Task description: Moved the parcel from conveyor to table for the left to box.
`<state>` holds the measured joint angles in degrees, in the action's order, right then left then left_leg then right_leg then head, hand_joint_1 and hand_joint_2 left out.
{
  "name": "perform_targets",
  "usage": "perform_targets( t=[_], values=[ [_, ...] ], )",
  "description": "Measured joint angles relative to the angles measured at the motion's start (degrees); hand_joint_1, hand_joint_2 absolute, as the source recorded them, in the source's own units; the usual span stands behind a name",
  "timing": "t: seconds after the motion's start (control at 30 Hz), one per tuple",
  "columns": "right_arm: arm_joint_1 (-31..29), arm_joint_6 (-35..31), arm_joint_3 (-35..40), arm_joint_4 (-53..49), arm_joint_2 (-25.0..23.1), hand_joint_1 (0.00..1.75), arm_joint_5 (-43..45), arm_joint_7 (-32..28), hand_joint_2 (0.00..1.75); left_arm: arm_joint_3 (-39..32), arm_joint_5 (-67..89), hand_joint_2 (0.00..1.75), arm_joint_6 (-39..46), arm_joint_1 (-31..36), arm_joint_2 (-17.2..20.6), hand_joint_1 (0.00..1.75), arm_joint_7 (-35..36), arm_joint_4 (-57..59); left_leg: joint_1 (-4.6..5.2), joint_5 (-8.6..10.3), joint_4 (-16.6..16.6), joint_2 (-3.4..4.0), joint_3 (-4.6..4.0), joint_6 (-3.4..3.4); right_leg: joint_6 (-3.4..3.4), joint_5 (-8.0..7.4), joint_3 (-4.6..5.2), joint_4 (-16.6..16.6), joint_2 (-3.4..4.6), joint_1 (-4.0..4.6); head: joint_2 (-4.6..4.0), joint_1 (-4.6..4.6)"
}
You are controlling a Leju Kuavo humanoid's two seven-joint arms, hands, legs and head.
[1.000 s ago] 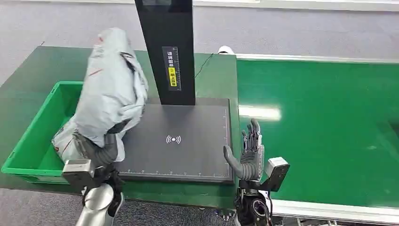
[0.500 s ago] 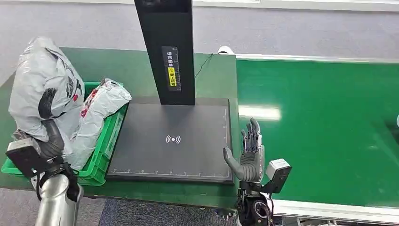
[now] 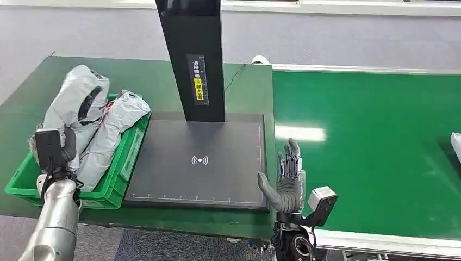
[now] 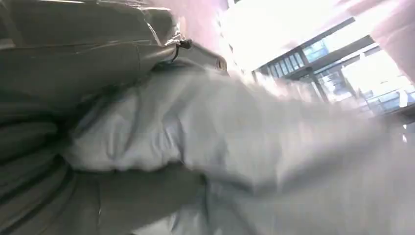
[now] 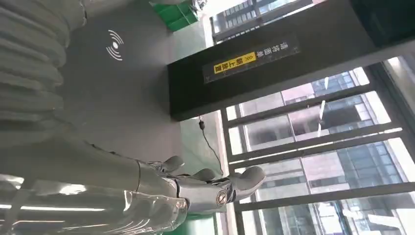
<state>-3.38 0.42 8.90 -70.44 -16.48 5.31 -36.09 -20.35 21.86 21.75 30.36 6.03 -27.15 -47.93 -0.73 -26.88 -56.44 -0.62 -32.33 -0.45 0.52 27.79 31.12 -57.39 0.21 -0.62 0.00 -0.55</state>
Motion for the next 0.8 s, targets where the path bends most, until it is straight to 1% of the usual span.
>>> perform_targets(
  t=[0.13,0.27,0.37,0.47,0.6,0.67,0.8],
  values=[
    [0.00,0.00,0.02,0.04,0.00,0.00,0.02,0.02,1.75,-1.59,-1.22,1.75,-1.31,-0.92,-0.41,0.00,-2.82,-1.33,-0.06,0.09,0.02,0.20,0.08,-0.09,-0.11,-0.09,0.02,-0.09,0.24,0.07,0.00,-0.02],
    [-0.03,0.00,0.02,0.24,0.00,0.00,0.02,-0.04,1.75,-1.79,-1.57,1.75,-0.96,-5.52,-2.56,0.00,-3.84,-8.79,-0.06,0.08,0.01,0.27,-0.01,-0.11,-0.11,-0.08,0.17,-0.11,0.31,0.06,0.00,0.00],
    [-0.03,-0.02,0.02,0.44,-0.02,0.00,0.04,-0.17,1.75,-0.72,-2.47,1.75,0.89,-9.73,-4.20,0.00,-4.04,-15.90,-0.06,0.09,0.00,0.26,-0.35,-0.11,-0.11,-0.08,0.50,-0.11,0.30,0.06,0.00,0.02],
    [-0.05,-0.04,0.02,0.79,-0.02,0.00,0.20,-0.55,1.75,0.57,-3.92,1.75,2.56,-11.89,-4.81,0.00,-4.35,-21.27,-0.05,0.08,-0.01,0.23,-0.45,-0.11,-0.10,-0.08,0.56,-0.10,0.27,0.04,0.00,0.00],
    [-0.04,-0.46,0.02,0.98,-0.02,0.00,0.52,-0.77,1.75,2.17,-6.47,1.75,5.71,-15.08,-5.60,0.00,-7.70,-27.57,-0.05,0.06,0.00,0.25,-0.48,-0.11,-0.11,-0.08,0.63,-0.10,0.29,0.05,0.00,0.00],
    [-0.03,-0.88,0.02,0.98,-0.04,0.00,0.52,-0.79,1.75,3.13,-7.32,1.75,7.85,-17.72,-6.34,0.00,-9.49,-31.64,-0.06,0.06,0.00,0.26,-0.49,-0.12,-0.11,-0.08,0.66,-0.10,0.30,0.05,0.00,-0.02],
    [0.08,-2.08,-0.02,0.96,-0.04,0.00,0.22,-0.76,1.75,6.15,-7.28,1.75,10.87,-24.87,-9.40,0.00,-12.46,-41.12,-0.05,0.04,-0.01,0.27,-0.57,-0.11,-0.10,-0.07,0.75,-0.09,0.30,0.04,0.00,0.00]
  ],
)
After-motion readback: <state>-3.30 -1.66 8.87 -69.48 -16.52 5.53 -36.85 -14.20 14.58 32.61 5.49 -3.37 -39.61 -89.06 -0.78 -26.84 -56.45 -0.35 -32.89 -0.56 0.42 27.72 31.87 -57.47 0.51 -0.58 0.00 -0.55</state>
